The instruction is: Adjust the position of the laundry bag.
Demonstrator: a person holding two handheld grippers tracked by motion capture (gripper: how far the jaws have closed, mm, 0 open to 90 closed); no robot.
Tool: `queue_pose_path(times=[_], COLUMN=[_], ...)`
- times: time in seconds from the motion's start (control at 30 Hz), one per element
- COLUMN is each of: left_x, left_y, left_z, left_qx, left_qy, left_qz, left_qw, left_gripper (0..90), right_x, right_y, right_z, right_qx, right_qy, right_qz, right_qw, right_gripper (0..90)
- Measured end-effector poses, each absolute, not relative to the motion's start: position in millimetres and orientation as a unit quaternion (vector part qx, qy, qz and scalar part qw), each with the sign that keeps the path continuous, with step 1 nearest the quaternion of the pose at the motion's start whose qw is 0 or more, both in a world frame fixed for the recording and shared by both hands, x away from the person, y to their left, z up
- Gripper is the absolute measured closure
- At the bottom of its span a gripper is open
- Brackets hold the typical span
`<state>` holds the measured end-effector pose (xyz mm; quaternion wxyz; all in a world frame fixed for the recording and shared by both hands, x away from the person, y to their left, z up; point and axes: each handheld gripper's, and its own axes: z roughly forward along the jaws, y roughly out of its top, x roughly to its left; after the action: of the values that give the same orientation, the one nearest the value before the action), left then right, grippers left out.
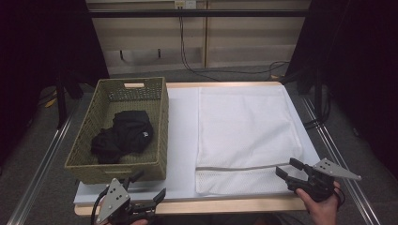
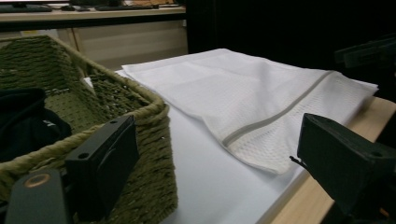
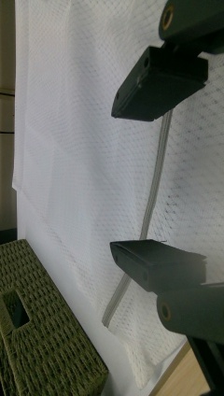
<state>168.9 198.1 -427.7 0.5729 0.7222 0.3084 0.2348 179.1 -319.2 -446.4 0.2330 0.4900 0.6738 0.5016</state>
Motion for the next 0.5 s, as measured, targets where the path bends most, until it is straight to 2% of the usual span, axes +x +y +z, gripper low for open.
queue_pose_path(times=[0.27, 0.5], left_x=[177.4, 177.6], left_y=[199.3, 195.8], left_z=[-428.7, -428.4], left_qx=[0.711, 0.718], left_qy=[0.323, 0.318], left_qz=[0.209, 0.217], left_qw=[0.589, 0.580], left_gripper=[12.4, 12.2], right_x=[176.2, 169.4], right_y=[-318.8, -326.4], right_z=[-446.9, -447.3], right_qx=[0.486, 0.500], right_qy=[0.681, 0.677], right_qz=[0.497, 0.493], right_qw=[0.232, 0.218], right_gripper=[30.5, 32.0])
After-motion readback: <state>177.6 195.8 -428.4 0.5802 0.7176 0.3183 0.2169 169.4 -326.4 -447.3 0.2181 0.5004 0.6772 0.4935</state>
